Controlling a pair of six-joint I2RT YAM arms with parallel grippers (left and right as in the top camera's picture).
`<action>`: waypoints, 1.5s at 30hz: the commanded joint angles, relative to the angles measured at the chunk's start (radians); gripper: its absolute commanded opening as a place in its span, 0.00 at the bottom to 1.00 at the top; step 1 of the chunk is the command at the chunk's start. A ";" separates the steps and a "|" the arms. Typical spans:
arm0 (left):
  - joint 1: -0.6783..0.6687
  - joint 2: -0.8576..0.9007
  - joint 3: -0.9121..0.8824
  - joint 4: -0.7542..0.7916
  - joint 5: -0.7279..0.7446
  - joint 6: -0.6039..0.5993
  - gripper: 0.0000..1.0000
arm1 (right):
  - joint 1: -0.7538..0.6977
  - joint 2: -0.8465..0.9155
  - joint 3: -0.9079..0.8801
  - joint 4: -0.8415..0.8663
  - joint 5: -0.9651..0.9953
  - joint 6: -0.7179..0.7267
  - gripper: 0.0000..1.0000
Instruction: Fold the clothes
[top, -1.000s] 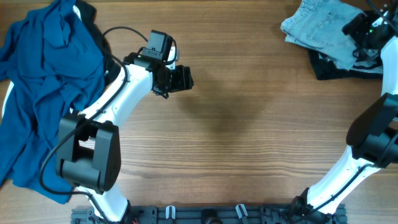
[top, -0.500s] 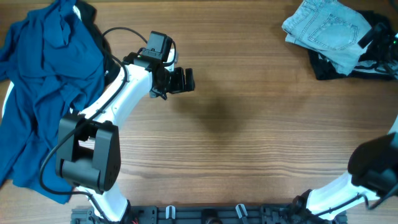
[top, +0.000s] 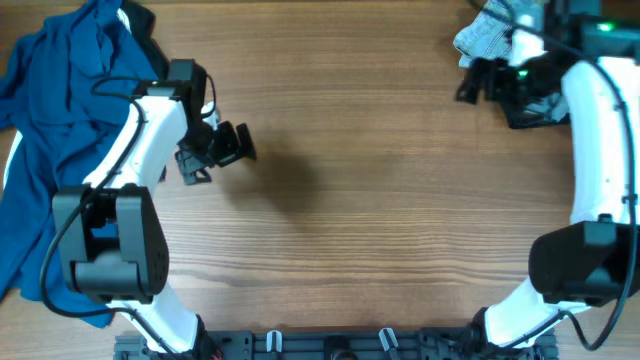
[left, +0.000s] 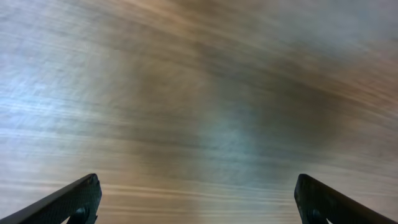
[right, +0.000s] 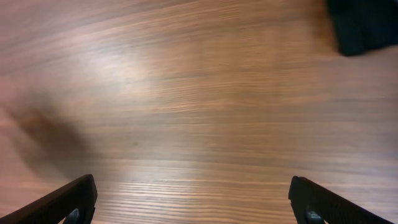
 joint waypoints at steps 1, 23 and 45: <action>0.014 -0.011 0.007 -0.050 -0.003 0.004 1.00 | 0.055 -0.037 -0.031 0.039 0.044 0.055 1.00; -0.039 -0.795 -0.386 0.137 -0.045 0.005 1.00 | 0.071 -0.882 -0.835 0.452 0.094 0.057 1.00; -0.039 -1.080 -0.415 0.128 -0.045 0.006 1.00 | 0.071 -0.941 -0.871 0.481 0.081 -0.022 1.00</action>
